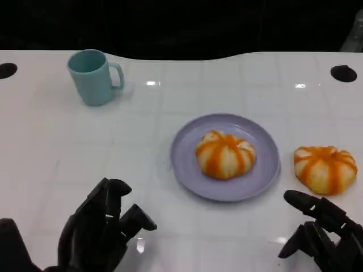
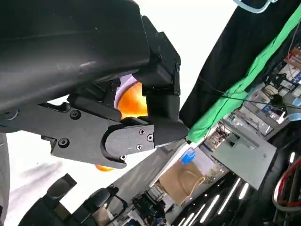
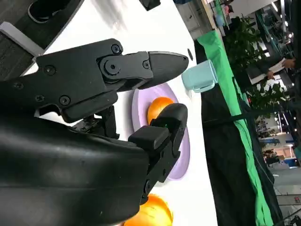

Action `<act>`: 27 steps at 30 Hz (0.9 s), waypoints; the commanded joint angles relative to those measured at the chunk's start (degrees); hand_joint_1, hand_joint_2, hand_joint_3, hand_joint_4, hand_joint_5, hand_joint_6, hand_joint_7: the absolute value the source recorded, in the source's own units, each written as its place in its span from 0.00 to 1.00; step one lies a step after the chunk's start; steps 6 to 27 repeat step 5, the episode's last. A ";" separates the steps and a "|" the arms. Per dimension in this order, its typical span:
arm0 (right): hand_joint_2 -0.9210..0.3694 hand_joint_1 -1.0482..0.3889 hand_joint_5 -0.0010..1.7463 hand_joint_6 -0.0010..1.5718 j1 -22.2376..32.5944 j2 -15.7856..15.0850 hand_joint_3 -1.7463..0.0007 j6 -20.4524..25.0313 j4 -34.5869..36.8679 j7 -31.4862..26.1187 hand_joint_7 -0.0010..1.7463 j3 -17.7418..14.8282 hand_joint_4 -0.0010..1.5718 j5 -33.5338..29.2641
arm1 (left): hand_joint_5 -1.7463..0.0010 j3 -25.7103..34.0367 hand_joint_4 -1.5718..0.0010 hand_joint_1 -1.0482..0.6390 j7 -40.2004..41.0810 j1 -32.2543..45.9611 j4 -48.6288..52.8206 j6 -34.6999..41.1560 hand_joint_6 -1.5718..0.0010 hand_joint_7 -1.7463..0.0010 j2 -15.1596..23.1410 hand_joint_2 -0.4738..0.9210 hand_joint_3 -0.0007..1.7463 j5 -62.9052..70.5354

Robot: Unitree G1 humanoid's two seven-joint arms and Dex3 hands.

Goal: Grasp the bread from the table and place it into the plate.

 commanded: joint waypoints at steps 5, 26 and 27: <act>0.00 0.21 0.85 0.61 0.12 -1.21 0.82 -0.39 0.29 0.79 0.22 -0.77 0.39 0.72 | 0.00 0.00 0.53 0.30 -0.05 -0.13 0.31 -1.20 0.67 0.01 0.55 1.00 0.25 1.13; 0.00 0.21 0.85 0.61 0.12 -1.21 0.82 -0.39 0.29 0.79 0.22 -0.77 0.39 0.72 | 0.00 0.00 0.53 0.30 -0.05 -0.13 0.31 -1.20 0.67 0.01 0.55 1.00 0.25 1.13; 0.00 0.21 0.85 0.61 0.12 -1.21 0.82 -0.39 0.29 0.79 0.22 -0.77 0.39 0.72 | 0.00 0.00 0.53 0.30 -0.05 -0.13 0.31 -1.20 0.67 0.01 0.55 1.00 0.25 1.13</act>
